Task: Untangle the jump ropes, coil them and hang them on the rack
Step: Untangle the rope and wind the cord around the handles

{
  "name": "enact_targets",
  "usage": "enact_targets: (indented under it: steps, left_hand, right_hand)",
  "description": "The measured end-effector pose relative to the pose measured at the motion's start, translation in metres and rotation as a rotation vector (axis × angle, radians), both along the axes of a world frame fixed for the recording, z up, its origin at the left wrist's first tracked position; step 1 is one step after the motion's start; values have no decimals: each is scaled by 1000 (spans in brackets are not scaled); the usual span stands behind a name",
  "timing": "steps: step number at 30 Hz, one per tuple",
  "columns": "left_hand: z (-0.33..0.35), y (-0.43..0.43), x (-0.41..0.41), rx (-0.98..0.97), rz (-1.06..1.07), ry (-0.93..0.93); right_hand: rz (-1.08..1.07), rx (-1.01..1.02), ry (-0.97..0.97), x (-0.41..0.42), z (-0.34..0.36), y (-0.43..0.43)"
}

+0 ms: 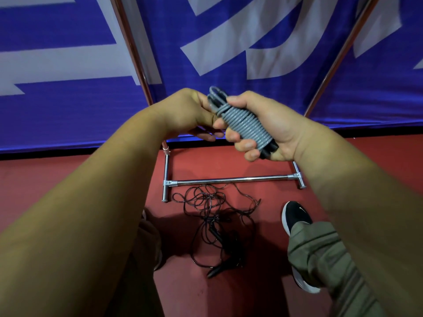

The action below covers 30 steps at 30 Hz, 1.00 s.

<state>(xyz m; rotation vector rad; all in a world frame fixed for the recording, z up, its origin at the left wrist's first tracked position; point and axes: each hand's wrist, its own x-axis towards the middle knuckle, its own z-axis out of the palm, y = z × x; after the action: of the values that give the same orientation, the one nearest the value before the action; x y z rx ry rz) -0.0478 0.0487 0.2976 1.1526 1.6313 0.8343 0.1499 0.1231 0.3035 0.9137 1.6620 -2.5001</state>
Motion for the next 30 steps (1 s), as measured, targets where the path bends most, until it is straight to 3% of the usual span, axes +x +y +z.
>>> enact_targets:
  steps: [5,10,15,22,30]
  left_hand:
    - [-3,3,-2,0,-160,199]
    - [1,0,-1,54,-227,55]
    - [3,4,4,175,-92,176]
    - [2,4,3,352,-109,238]
    - [6,3,0,350,-122,253]
  right_hand:
    - [-147,28,35,2,2,9]
    - [-176,26,59,9,7,13]
    - [-32,-14,-1,10,4,6]
    - [61,-178,-52,11,4,2]
    - [244,-173,-122,15,2,6]
